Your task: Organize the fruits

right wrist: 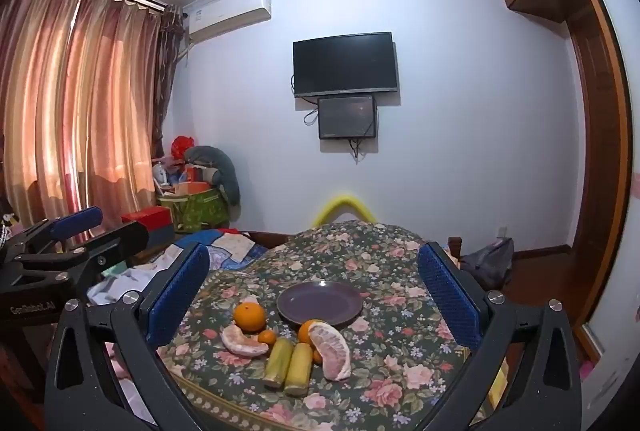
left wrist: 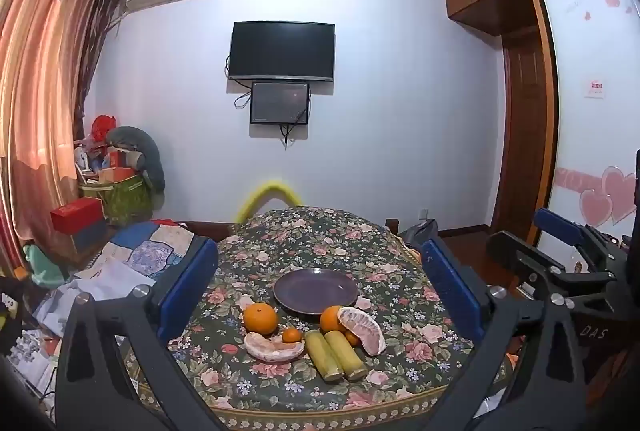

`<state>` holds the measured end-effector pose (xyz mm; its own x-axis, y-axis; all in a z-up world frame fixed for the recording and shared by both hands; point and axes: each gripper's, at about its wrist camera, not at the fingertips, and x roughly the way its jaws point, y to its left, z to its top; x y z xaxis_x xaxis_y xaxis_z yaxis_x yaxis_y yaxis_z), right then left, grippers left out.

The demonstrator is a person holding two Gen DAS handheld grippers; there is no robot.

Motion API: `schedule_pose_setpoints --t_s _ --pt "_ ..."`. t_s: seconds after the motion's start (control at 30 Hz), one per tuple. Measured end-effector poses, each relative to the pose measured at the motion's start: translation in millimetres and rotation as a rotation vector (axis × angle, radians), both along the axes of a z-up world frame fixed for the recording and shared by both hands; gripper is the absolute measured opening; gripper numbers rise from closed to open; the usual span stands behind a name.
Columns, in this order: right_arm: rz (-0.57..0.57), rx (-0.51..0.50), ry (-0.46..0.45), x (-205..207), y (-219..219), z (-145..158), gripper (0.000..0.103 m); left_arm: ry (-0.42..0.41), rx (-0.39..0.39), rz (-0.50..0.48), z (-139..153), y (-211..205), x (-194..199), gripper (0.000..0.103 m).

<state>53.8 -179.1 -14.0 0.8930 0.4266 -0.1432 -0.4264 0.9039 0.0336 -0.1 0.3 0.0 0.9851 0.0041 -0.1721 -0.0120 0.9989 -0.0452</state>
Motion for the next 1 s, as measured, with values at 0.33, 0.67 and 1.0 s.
schedule_pose_setpoints --t_s 0.33,0.67,1.0 --pt "0.0 0.006 0.001 -0.3 0.9 1.2 0.103 0.004 -0.002 -0.006 -7.0 -0.7 0.9 0.103" --pt "0.001 0.025 0.011 -2.0 -1.8 0.7 0.103 0.006 -0.002 -0.012 -5.7 1.9 3.9 0.103" --pt "-0.001 0.032 0.017 -1.2 -3.6 0.6 0.103 0.01 -0.005 -0.017 -2.8 2.2 3.5 0.103"
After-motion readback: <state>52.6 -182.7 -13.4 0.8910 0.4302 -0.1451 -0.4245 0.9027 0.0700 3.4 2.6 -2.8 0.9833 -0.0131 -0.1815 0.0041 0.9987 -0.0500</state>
